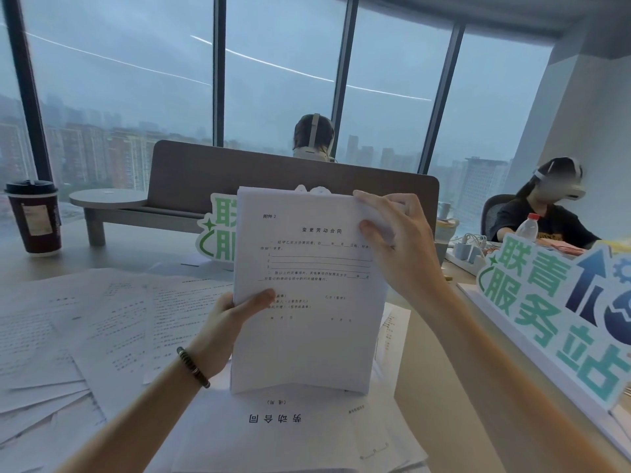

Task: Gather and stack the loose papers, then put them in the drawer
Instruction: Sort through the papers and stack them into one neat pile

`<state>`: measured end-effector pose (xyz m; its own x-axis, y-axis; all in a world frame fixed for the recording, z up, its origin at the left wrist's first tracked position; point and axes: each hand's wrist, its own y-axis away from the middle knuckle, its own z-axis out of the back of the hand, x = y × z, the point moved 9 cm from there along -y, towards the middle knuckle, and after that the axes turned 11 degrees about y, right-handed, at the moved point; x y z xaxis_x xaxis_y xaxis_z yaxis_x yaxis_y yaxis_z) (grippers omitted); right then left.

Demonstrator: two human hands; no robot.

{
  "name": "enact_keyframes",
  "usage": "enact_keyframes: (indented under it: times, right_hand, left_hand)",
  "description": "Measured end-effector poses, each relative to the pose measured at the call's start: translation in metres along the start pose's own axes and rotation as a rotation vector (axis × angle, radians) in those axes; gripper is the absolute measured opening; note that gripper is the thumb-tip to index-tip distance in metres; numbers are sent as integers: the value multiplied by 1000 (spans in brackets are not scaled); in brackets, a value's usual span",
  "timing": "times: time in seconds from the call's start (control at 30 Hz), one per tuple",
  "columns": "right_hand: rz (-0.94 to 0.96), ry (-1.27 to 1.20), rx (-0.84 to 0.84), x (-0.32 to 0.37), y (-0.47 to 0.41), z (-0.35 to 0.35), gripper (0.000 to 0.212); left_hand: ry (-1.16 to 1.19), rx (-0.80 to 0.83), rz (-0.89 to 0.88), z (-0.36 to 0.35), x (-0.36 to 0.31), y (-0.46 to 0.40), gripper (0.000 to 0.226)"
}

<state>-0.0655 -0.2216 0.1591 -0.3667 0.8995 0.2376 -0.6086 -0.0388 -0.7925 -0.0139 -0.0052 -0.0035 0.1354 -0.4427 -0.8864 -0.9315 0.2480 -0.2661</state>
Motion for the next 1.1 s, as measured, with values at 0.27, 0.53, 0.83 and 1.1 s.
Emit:
enact_keyframes:
  times: [0.27, 0.53, 0.83, 1.1]
  right_hand:
    - [-288, -534, -73, -23, 11, -8, 78]
    - [-664, -895, 372, -58, 97, -108, 29]
    - [-635, -694, 352, -57, 102, -117, 26]
    - [-560, 81, 691, -94, 122, -138, 39]
  left_hand:
    - [-13, 9, -21, -2, -1, 1, 63]
    - [-63, -32, 3, 3, 11, 4, 65]
    - [-207, -190, 23, 17, 12, -6, 21]
    - [-288, -311, 384, 64, 51, -4, 28]
